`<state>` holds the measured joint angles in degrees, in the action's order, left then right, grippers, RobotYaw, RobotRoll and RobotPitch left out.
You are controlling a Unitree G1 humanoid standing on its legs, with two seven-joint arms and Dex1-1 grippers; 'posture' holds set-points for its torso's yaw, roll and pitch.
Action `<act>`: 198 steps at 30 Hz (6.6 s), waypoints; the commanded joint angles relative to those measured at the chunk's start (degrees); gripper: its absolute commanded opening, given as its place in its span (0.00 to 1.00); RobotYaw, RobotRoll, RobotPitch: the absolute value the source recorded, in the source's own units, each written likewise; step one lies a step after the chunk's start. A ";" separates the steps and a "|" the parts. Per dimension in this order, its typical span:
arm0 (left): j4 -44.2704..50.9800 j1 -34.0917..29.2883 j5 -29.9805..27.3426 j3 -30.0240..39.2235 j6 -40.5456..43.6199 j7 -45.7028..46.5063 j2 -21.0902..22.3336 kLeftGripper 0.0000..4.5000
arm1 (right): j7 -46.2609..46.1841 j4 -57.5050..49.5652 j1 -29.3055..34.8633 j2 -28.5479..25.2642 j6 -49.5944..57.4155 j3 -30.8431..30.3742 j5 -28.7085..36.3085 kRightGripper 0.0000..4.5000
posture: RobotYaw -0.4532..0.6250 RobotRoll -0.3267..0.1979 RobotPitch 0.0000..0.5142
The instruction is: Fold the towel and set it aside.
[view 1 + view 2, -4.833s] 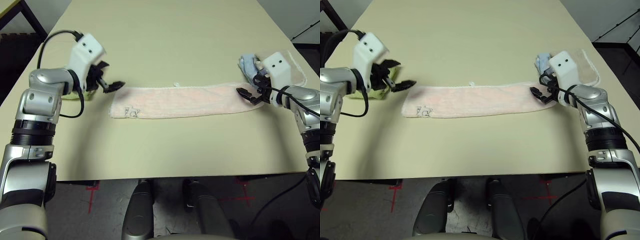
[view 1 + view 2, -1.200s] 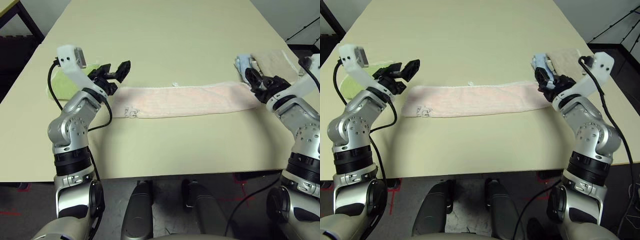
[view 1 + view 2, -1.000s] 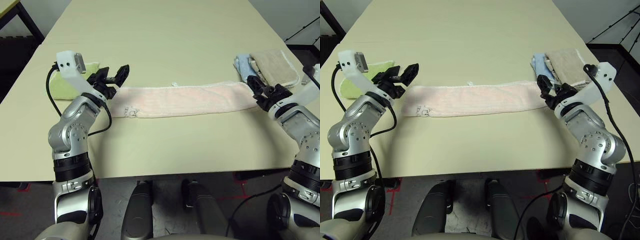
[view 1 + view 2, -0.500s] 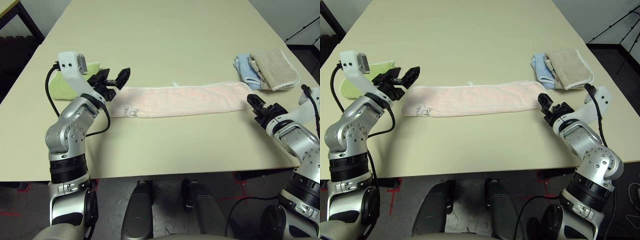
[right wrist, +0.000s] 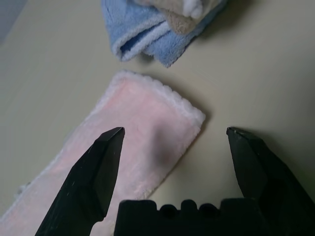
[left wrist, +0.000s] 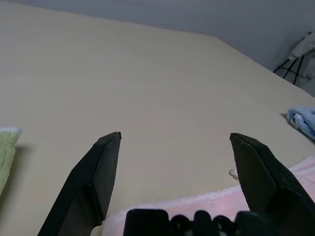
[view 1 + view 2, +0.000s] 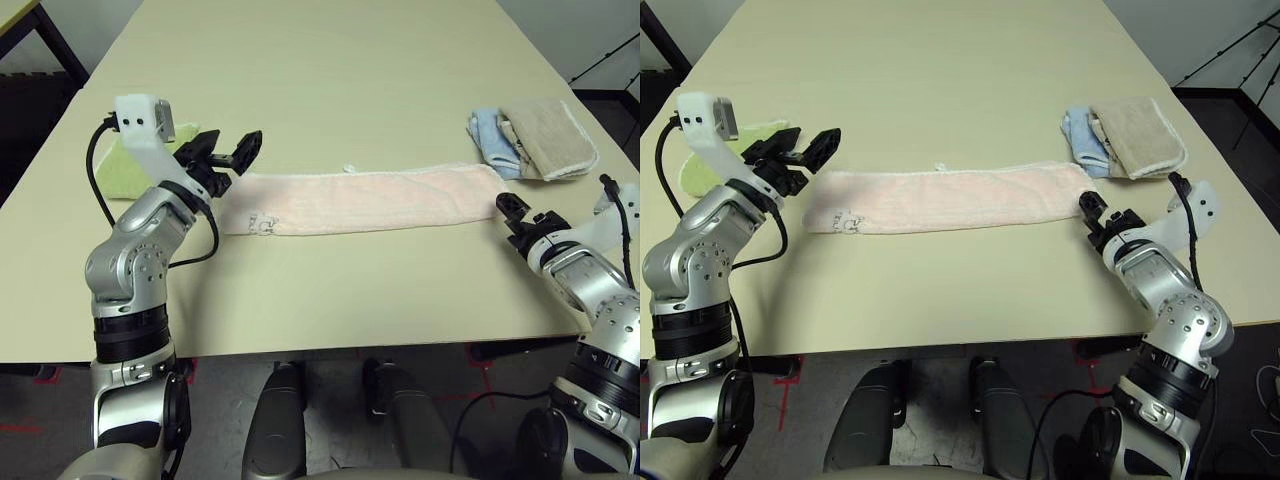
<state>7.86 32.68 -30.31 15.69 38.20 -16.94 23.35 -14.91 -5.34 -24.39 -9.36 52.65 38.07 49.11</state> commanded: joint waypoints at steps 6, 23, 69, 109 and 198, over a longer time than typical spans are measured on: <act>-1.61 0.63 1.03 -0.88 -0.46 -0.74 0.60 1.00 | 0.72 8.54 -1.36 -1.69 -2.61 -2.60 -3.00 1.00 | 0.56 0.62 0.41; -4.35 2.37 2.55 -1.51 -2.22 -2.33 1.48 1.00 | 2.68 10.76 -1.33 -2.19 -3.19 -5.73 -4.89 0.45 | 0.55 0.62 0.40; -11.46 6.87 4.65 -4.30 -6.08 -6.75 1.12 1.00 | -12.58 -1.15 4.92 3.48 -1.38 0.03 13.77 0.99 | 0.50 0.62 0.40; -9.75 5.45 5.29 -3.85 -6.00 -5.56 1.45 1.00 | 0.51 7.98 -0.77 -5.18 -6.58 -6.46 5.85 0.00 | 0.53 0.62 0.40; -11.56 6.10 6.29 -2.02 -10.86 -3.34 0.57 1.00 | 7.35 -8.60 0.71 2.79 7.51 -28.27 20.58 0.00 | 0.60 0.62 0.34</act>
<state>-3.34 39.15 -24.73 13.25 27.80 -20.52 23.54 -7.46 -12.36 -24.63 -6.41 59.40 9.83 68.87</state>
